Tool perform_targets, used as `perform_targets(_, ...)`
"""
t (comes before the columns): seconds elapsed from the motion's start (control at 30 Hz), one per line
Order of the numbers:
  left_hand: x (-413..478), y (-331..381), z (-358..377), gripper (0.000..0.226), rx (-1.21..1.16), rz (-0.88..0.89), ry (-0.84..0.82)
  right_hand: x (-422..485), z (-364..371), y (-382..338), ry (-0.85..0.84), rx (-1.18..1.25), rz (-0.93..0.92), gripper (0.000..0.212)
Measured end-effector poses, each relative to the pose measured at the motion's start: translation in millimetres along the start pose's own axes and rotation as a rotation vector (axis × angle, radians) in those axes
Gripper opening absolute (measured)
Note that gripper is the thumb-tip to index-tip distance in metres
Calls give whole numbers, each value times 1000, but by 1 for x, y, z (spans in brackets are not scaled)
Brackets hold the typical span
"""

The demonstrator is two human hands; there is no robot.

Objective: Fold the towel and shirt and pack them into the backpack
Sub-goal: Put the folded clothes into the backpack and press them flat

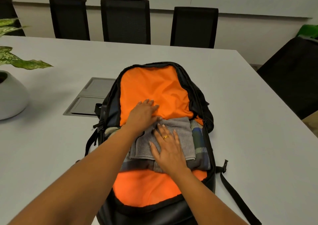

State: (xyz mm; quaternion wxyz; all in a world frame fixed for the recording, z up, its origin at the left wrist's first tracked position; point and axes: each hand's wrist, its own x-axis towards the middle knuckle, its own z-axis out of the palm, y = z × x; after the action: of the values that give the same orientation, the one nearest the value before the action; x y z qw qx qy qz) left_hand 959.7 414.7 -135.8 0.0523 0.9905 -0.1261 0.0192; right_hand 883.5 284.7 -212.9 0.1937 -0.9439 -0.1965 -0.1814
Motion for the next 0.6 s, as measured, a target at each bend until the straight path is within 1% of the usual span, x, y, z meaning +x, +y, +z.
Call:
perform_targets(0.07, 4, 0, 3, 47, 54, 10, 30, -1, 0, 0, -14, -10, -1, 53)
perform_targets(0.13, 7, 2, 5, 42, 116, 25, 38, -1, 1, -1, -12, -16, -6, 48)
perform_targets(0.2, 9, 2, 8, 39, 117, 20, 74, -1, 2, -2, -31, 10, 5, 47)
perform_targets(0.23, 10, 0, 8, 39, 104, 22, 119, -1, 1, -2, -46, 16, 15, 48)
perform_targets(0.27, 11, -2, 9, 39, 94, 39, 213, 0, 0, -2, -69, 19, 23, 51)
perform_targets(0.3, 12, -3, 6, 41, 82, 59, 294, 2, -2, -3, -102, 34, 29, 56)
perform_targets(0.33, 14, -5, 3, 40, 119, 76, 353, 5, -4, -4, -134, 61, 32, 62)
perform_targets(0.43, 27, -12, -24, 27, 203, 17, 552, 10, -11, -6, -230, 101, 33, 78)
perform_targets(0.5, 32, -11, -43, 26, 198, -11, 569, 12, -15, -6, -258, 84, 34, 83)
perform_targets(0.6, 30, -11, -31, 28, 163, -5, 495, 15, -15, -8, -232, 77, 54, 79)
